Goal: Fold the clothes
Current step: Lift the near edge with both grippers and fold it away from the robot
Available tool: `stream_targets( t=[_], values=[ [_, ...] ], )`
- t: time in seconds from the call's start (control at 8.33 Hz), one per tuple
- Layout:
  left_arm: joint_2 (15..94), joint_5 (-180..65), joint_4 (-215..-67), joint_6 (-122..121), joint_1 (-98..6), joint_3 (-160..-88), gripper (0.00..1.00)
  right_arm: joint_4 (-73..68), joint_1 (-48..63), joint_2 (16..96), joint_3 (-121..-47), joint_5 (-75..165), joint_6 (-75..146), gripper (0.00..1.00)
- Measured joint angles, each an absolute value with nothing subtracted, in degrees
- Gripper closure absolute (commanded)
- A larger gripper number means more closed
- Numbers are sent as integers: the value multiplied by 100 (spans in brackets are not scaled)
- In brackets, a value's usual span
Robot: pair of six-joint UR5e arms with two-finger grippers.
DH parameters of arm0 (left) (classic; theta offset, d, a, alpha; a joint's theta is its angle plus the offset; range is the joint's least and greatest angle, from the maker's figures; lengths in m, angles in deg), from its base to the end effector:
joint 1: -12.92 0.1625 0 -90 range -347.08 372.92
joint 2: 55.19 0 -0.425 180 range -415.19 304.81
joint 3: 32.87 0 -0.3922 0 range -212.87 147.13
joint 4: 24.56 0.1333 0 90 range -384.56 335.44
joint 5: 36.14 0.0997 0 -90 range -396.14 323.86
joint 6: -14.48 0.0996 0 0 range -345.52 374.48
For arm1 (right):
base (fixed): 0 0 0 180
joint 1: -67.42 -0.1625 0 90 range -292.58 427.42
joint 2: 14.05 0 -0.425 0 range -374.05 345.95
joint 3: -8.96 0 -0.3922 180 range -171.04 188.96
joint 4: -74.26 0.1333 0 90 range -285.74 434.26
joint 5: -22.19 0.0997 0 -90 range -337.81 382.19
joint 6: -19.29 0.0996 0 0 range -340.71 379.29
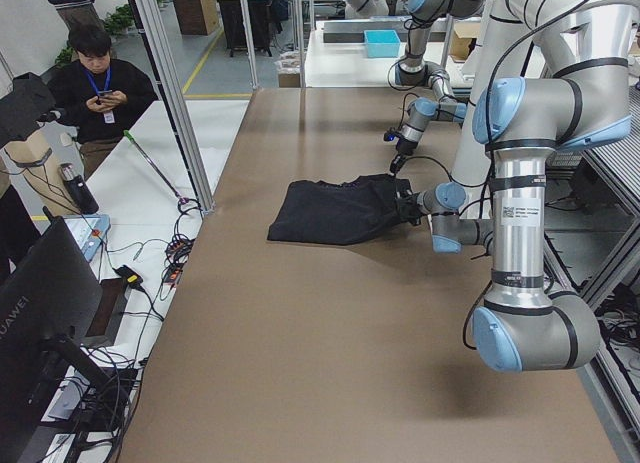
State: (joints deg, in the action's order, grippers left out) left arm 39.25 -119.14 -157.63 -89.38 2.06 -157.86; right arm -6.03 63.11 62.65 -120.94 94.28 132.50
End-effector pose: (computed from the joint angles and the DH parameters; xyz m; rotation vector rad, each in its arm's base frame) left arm 0.4115 -0.2270 0.2512 0.0632 1.4544 -0.4412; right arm -0.4489 -0.1982 0.2165 0.0995 -1.1378 0.5993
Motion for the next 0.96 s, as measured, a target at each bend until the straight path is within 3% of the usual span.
stream_targets(
  t=[0.24, 0.48, 0.96],
  values=[
    [5000, -12458, -14086, -8415, -670, -15687, 100, -741, 5734, 6094, -11940, 9519, 12823, 100],
    [6001, -12619, -12921, -7970, -1375, -15176, 100, -765, 4950, 5695, -11343, 9580, 12504, 100],
    [6875, -12649, -12558, -7396, -2132, -13966, 100, -729, 4022, 5016, -10244, 9756, 12107, 100]
  ],
)
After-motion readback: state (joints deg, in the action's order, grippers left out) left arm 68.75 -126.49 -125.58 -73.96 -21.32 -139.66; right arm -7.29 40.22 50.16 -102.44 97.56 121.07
